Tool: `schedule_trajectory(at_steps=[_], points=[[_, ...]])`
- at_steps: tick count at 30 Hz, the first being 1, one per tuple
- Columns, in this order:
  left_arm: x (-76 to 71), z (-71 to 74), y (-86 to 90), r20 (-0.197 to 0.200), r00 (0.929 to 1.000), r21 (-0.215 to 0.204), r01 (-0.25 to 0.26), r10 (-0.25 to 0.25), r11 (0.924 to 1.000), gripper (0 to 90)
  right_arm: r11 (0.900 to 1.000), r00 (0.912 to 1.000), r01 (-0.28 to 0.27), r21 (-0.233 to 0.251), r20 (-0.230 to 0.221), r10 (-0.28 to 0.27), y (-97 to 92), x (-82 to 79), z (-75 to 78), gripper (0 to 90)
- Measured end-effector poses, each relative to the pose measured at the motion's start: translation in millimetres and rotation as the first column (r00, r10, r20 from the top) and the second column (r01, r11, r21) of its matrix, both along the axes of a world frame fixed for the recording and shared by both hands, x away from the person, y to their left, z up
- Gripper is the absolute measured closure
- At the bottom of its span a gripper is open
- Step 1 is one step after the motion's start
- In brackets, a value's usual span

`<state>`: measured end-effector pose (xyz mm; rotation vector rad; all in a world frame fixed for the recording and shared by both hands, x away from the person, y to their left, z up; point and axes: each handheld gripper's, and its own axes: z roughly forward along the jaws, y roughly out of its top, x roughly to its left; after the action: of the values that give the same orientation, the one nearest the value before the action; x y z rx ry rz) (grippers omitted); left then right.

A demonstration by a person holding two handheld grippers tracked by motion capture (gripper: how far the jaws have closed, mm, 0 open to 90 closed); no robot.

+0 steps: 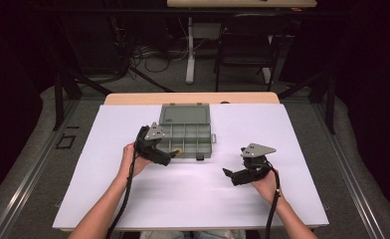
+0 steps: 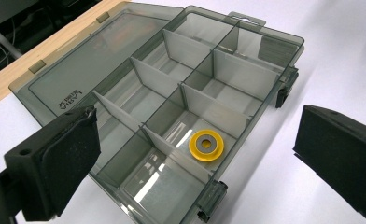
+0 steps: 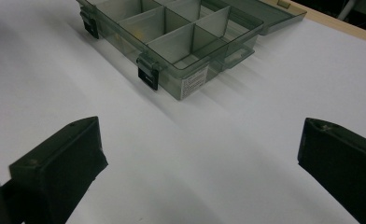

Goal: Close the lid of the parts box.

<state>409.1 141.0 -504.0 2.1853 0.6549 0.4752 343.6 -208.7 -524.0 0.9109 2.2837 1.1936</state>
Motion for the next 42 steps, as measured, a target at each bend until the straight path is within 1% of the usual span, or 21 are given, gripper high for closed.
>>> schedule_trajectory(at_steps=[2,4,6,9,14,17,21,25,28,29,30,32,34,38,42], points=[[0.4,-1.0,0.1,-0.012,0.9999,0.002,0.000,0.000,1.0000,0.2,1.0000,1.0000,-0.002,0.001,-0.001,0.002,-0.1,0.4,-0.6,0.0],[1.3,-1.9,0.5,-0.012,0.9999,-0.003,-0.002,0.002,1.0000,0.2,1.0000,1.0000,-0.006,-0.003,0.003,0.006,1.0,0.8,-0.9,0.0],[2.4,-1.7,1.4,-0.007,1.0000,0.003,-0.001,0.001,1.0000,0.2,0.9999,0.9999,-0.012,-0.008,0.003,0.012,2.1,1.0,-1.3,0.0],[3.2,-1.4,2.7,-0.006,0.9999,-0.006,-0.010,0.010,0.9999,0.2,0.9998,0.9998,-0.018,-0.009,0.001,0.018,3.2,0.9,-1.9,0.0],[5.0,-1.0,5.2,-0.001,0.9998,-0.004,-0.019,0.019,0.9998,0.2,0.9998,0.9998,-0.018,-0.004,0.012,0.018,2.8,-0.3,-0.2,0.0],[8.0,-0.8,8.2,-0.002,0.9996,-0.009,-0.026,0.026,0.9996,0.2,0.9999,0.9998,-0.014,-0.007,0.015,0.014,2.9,-0.6,0.7,0.0],[12.9,-1.3,8.5,-0.013,0.9994,-0.017,-0.033,0.032,0.9993,0.2,0.9998,0.9997,-0.018,-0.008,0.018,0.019,4.1,-0.6,1.4,0.0],[18.2,-2.0,6.8,-0.015,0.9994,-0.009,-0.033,0.033,0.9994,0.1,0.9998,0.9996,-0.022,-0.003,0.016,0.022,5.3,0.6,1.6,0.0],[23.4,-2.3,5.5,-0.019,0.9993,-0.005,-0.033,0.033,0.9995,0.1,0.9998,0.9998,-0.021,0.000,0.006,0.021,7.2,1.9,1.3,0.0],[25.0,-2.7,4.6,-0.024,0.9992,-0.017,-0.033,0.033,0.9993,0.1,0.9998,0.9998,-0.020,-0.001,0.005,0.021,8.0,2.2,1.5,0.0],[26.4,-2.6,4.4,-0.022,0.9991,-0.011,-0.036,0.035,0.9993,0.1,0.9997,0.9997,-0.023,-0.001,0.004,0.023,9.2,2.6,1.8,0.0],[29.0,-3.2,4.2,-0.031,0.9987,-0.019,-0.041,0.040,0.9990,0.1,0.9996,0.9996,-0.026,-0.002,0.006,0.026,11.6,3.5,2.0,0.0],[31.1,-3.5,3.8,-0.030,0.9987,-0.020,-0.041,0.041,0.9989,0.0,0.9994,0.9995,-0.033,-0.010,0.003,0.033,13.5,4.0,1.8,0.0],[37.7,-7.2,0.6,-0.052,0.9977,-0.008,-0.045,0.044,0.9990,0.0,0.9991,0.9992,-0.039,-0.015,-0.001,0.039,15.2,6.1,0.6,0.0],[42.2,-13.1,-2.4,-0.059,0.9966,0.016,-0.057,0.058,0.9983,0.9,0.9994,0.9994,-0.034,-0.008,-0.004,0.033,14.3,6.5,0.5,0.0]])
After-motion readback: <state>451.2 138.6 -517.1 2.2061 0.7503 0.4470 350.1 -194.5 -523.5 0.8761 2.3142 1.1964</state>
